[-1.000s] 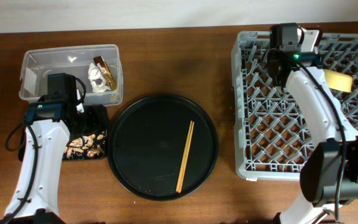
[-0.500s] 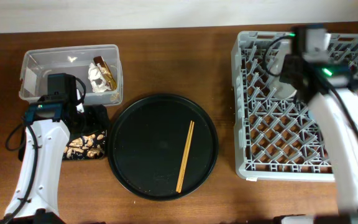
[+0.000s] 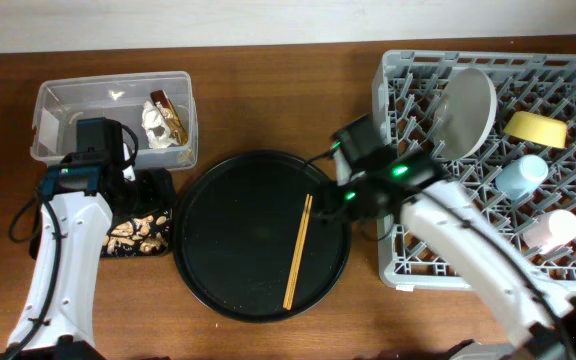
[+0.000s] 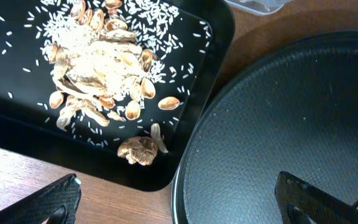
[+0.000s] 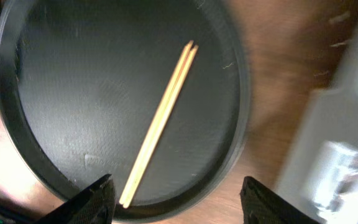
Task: Sort waste into correct bins and load items into the dishwasher rack
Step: 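Move right gripper toward the chopsticks on the black tray, then grasp one wooden chopstick on the round black tray with right gripper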
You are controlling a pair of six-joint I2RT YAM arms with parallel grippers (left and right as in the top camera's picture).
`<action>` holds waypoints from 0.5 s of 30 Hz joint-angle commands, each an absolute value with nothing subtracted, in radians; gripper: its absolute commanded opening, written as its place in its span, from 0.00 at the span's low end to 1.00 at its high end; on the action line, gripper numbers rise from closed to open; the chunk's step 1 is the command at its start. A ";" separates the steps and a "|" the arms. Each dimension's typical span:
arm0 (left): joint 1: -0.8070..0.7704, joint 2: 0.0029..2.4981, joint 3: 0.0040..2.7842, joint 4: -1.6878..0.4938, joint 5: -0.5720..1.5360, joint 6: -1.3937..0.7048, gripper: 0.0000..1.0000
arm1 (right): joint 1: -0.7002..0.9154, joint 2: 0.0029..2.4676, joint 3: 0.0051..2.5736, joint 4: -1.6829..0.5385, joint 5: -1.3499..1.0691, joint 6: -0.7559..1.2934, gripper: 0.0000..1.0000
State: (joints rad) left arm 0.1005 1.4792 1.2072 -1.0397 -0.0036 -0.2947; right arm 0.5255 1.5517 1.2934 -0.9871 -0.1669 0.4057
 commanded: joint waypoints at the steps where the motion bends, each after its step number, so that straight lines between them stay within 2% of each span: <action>1: 0.104 1.462 1.211 -1.041 0.004 -0.298 0.99 | 0.627 1.625 1.192 -0.898 -0.184 0.559 0.65; 9: 0.104 1.462 1.211 -1.041 0.004 -0.298 0.99 | 0.721 1.854 1.171 -0.829 -0.094 0.676 0.64; 15: 0.104 1.462 1.211 -1.041 0.004 -0.298 0.99 | 0.721 1.873 1.170 -0.828 -0.046 0.694 0.63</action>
State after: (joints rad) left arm 0.1005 1.4792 1.2072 -1.0401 -0.0036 -0.2947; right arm 0.7147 1.8690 1.1767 -0.8284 -0.0940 0.6739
